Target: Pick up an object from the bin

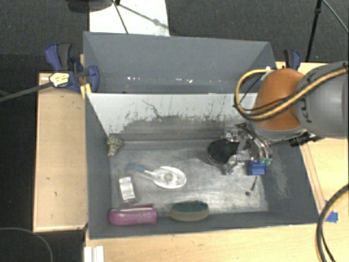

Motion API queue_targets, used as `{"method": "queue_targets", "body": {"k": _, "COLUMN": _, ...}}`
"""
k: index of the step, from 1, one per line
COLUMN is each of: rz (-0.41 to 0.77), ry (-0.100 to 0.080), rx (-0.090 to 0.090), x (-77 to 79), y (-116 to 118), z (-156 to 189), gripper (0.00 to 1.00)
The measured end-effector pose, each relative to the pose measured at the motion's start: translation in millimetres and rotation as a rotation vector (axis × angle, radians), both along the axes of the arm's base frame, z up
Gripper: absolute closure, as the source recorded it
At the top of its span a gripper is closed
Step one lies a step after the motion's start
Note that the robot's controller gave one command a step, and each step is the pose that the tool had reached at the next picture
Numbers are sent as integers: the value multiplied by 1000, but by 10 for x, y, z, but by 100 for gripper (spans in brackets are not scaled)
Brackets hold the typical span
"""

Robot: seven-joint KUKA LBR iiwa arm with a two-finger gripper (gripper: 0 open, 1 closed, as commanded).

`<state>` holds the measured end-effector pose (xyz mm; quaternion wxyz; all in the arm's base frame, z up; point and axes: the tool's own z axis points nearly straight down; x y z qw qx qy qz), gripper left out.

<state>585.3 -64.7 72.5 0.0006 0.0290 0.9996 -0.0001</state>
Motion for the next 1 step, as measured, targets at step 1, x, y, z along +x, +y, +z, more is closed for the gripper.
{"method": "queue_targets", "body": {"k": 1, "rz": 4, "ry": -8, "rx": -1, "x": 24, "y": -2, "z": 719, "gripper": 100}}
